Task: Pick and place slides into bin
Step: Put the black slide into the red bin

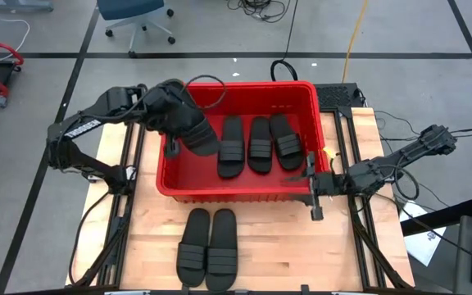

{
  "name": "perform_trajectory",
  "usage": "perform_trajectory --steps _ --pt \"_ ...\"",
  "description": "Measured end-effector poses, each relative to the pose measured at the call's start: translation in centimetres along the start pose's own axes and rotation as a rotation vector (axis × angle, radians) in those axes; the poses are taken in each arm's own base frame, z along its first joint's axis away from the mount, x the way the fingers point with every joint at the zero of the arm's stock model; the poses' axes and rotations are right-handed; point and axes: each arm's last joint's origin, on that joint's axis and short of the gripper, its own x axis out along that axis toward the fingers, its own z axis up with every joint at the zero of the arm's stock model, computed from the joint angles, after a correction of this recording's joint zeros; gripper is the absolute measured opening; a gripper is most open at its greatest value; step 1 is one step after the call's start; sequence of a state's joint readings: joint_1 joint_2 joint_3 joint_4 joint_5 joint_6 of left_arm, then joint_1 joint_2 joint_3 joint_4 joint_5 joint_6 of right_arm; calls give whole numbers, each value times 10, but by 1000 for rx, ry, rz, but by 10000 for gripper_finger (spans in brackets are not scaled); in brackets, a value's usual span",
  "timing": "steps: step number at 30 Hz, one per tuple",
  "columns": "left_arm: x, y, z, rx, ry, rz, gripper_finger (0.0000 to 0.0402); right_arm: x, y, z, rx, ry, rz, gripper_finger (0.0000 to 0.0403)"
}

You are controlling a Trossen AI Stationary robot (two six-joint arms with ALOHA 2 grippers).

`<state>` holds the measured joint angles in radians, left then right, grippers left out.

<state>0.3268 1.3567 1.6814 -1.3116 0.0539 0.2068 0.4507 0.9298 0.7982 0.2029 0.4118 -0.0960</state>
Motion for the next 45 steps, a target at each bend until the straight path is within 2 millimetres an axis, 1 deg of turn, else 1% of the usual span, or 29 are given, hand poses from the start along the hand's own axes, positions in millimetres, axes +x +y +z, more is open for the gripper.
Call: perform_trajectory --steps 4,7,14,20,23,28,34,40,45 --pt "8 15 1 -11 17 -13 0 1 -10 5 -2 -34 -179 155" --pt "17 24 2 -24 38 -38 0 -1 -23 9 17 -62 -273 155" --pt "47 40 3 -32 145 -110 0 -13 -55 18 87 -127 -417 155" --pt "72 48 -1 -19 291 -162 0 -22 -70 22 28 -127 -494 155" --pt "84 52 -2 -1 348 -195 0 -26 -75 21 19 -113 -520 155" --pt "107 58 0 44 368 -276 0 -27 -81 19 9 -88 -553 155" --pt "134 66 -2 103 420 -344 0 -27 -84 17 5 -77 -568 155" --pt "161 76 -8 94 480 -417 0 -27 -86 17 5 -76 -581 155" --pt "182 79 -10 119 515 -463 0 -27 -86 17 5 -76 -580 155"
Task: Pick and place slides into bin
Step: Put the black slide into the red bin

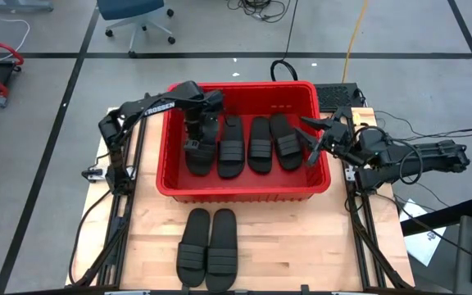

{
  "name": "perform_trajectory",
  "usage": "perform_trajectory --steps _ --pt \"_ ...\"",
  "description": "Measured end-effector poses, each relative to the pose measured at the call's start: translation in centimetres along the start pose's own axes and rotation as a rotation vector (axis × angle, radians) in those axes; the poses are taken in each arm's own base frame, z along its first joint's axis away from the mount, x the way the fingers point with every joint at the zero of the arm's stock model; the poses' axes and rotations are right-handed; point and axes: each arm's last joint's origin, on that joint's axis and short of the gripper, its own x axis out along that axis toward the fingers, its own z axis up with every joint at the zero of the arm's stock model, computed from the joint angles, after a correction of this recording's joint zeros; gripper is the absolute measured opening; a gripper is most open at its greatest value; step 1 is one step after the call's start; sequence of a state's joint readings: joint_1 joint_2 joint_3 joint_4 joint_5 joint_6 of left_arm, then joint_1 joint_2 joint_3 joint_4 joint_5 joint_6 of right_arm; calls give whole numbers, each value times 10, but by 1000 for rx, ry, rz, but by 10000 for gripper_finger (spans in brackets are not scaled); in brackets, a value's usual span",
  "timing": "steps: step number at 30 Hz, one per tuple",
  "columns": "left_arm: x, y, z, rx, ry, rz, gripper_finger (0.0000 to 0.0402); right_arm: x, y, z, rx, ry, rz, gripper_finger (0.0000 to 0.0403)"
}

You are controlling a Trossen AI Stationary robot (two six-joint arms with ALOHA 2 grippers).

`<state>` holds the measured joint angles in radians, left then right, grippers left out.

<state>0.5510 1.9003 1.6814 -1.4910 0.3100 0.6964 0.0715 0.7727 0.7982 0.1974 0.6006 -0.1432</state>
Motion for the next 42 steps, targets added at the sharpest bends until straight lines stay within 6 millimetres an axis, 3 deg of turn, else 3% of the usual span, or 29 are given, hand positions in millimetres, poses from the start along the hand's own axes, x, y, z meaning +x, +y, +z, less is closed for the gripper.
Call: perform_trajectory --steps 10,24,30,42 --pt "12 25 -2 -37 10 -7 0 0 0 0 0 0 0 155" --pt "5 45 -7 -38 -236 -101 0 0 0 0 1 0 -1 155" --pt "5 49 -2 -9 -295 -75 0 0 0 0 1 0 -1 155" --pt "5 47 -8 -15 -238 -88 0 0 0 1 6 -7 -2 155"
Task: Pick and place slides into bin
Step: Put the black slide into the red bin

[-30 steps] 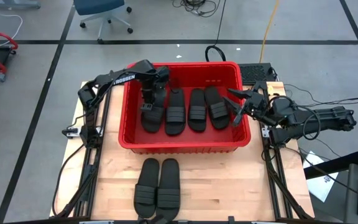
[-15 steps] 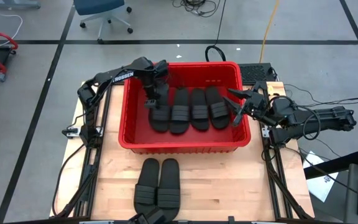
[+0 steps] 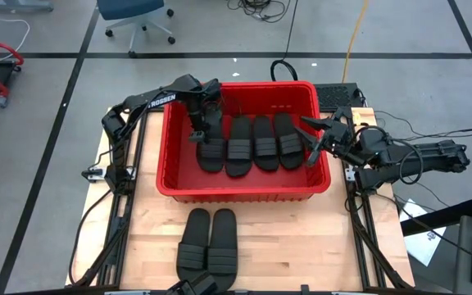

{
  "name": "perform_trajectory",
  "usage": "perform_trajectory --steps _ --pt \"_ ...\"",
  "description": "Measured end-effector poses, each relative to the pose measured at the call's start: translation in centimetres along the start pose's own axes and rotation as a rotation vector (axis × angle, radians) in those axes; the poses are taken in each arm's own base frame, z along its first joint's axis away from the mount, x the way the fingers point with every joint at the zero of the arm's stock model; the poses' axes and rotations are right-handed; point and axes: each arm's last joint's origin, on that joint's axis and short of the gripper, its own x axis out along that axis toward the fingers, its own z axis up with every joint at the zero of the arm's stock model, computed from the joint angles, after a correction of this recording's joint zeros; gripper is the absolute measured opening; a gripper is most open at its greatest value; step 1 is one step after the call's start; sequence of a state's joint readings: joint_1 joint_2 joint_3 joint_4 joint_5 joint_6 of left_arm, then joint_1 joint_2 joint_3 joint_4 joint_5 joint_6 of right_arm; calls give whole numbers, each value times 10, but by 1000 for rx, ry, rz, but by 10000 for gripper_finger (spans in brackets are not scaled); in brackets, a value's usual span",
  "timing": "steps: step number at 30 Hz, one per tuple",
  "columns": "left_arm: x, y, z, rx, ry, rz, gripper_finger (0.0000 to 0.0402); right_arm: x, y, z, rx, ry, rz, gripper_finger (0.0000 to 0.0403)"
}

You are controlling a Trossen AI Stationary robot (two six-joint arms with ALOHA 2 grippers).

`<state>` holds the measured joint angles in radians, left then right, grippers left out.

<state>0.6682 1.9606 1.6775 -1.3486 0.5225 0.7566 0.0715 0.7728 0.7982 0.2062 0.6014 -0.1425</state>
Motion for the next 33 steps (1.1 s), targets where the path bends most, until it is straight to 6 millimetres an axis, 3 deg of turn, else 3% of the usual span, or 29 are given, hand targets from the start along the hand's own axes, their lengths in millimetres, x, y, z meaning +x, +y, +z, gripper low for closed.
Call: perform_trajectory --steps 20,33 --pt "19 17 4 -16 54 51 3 0 0 0 2 -3 0 155" --pt "27 9 11 -31 97 80 73 0 0 1 3 -5 0 155"
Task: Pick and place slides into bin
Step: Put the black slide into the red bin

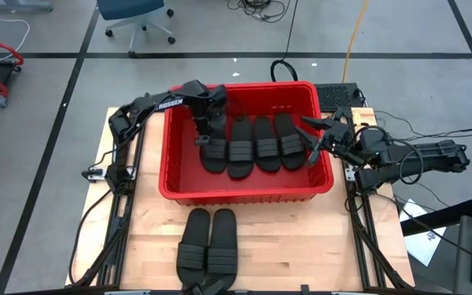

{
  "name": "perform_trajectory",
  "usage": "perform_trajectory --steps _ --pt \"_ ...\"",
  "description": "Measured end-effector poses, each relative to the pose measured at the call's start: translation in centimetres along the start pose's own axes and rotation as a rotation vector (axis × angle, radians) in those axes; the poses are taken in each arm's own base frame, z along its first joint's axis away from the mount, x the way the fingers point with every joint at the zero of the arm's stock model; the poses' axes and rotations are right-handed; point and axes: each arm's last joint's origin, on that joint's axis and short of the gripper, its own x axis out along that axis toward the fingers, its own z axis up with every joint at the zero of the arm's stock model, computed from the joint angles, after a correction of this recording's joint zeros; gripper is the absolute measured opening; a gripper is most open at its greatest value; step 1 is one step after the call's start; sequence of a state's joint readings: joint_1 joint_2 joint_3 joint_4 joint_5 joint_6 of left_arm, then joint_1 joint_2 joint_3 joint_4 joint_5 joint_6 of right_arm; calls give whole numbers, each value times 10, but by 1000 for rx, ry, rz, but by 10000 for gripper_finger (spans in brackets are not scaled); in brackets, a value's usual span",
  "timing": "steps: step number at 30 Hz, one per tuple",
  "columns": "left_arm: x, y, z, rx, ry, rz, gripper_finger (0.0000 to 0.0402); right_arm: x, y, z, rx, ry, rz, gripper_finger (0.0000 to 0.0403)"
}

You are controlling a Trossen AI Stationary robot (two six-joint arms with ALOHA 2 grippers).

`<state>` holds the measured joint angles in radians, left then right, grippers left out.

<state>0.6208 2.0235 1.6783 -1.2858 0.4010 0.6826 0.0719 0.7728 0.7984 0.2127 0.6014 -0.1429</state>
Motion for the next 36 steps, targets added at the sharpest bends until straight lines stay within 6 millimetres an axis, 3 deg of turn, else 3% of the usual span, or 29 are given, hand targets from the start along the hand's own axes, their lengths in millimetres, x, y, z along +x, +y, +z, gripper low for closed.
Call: perform_trajectory --steps 6,12,19,23,28,36 --pt "6 -9 7 -28 16 -10 122 0 0 0 0 0 0 155" --pt "6 -22 8 -26 54 -36 132 0 0 0 0 0 0 155" --pt "-13 -48 5 14 28 -78 132 0 0 0 0 0 0 155" --pt "-24 -54 8 72 -4 23 132 0 0 0 -1 0 0 155" --pt "-35 -58 2 -7 31 113 132 0 0 0 -2 0 0 155" --pt "-15 -51 -7 -70 162 166 132 0 0 0 -1 0 0 155"
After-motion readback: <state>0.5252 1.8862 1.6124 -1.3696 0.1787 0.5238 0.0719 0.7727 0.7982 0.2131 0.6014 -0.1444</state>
